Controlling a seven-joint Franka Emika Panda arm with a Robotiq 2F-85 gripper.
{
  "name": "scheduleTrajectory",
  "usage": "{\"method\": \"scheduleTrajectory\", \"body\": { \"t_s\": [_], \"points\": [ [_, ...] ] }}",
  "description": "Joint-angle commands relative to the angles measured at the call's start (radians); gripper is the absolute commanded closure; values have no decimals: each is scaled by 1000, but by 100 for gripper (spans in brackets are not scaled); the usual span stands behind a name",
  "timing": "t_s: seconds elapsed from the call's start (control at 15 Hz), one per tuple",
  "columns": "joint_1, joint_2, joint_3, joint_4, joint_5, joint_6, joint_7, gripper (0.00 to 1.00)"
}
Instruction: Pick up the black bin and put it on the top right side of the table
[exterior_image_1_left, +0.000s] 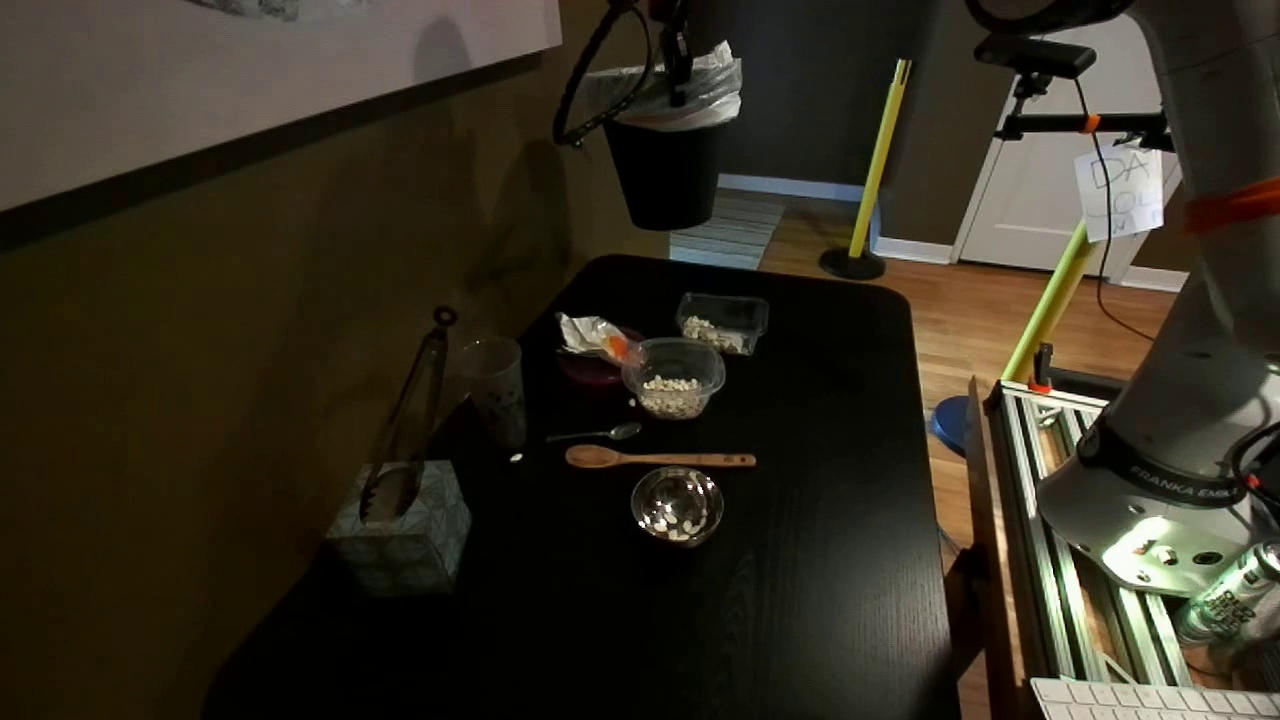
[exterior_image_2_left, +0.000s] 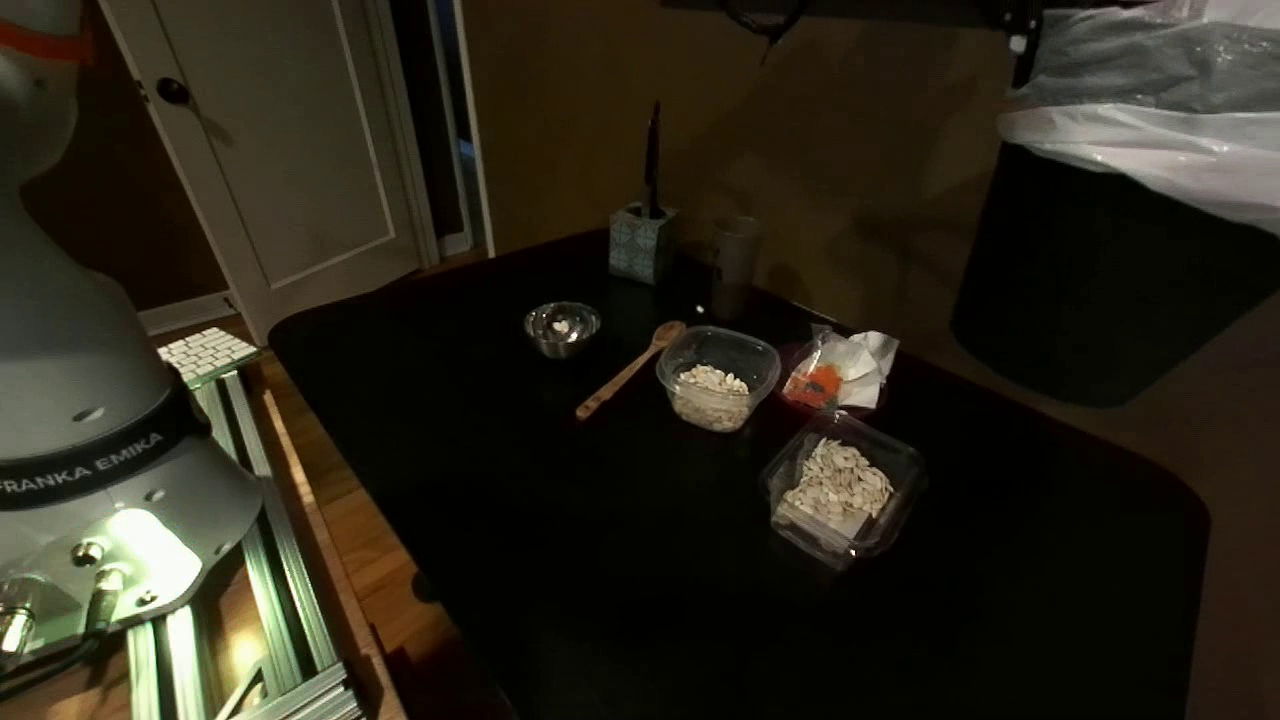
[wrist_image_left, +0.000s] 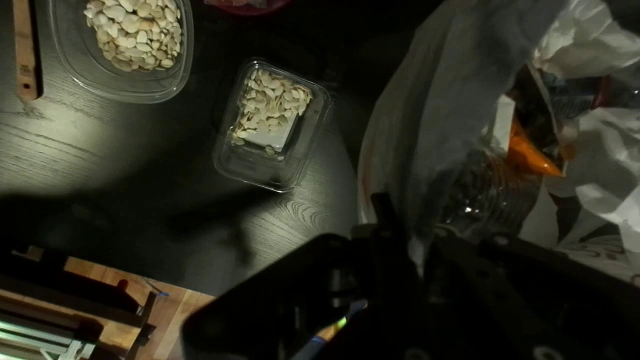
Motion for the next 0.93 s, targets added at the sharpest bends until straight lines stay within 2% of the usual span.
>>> {"method": "scheduleTrajectory", "body": {
  "t_s": [0.0, 0.07, 0.4, 0.67, 0.87],
  "points": [
    [-3, 14, 0, 15, 3, -3, 0, 96],
    [-4, 22, 0, 27, 5, -5, 0, 99],
    [-33, 100, 8, 28, 16, 199, -56, 99],
    [-74, 202, -2, 77, 19, 218, -44, 99],
    [-114, 273, 21, 115, 51, 233, -47, 99]
  ]
}}
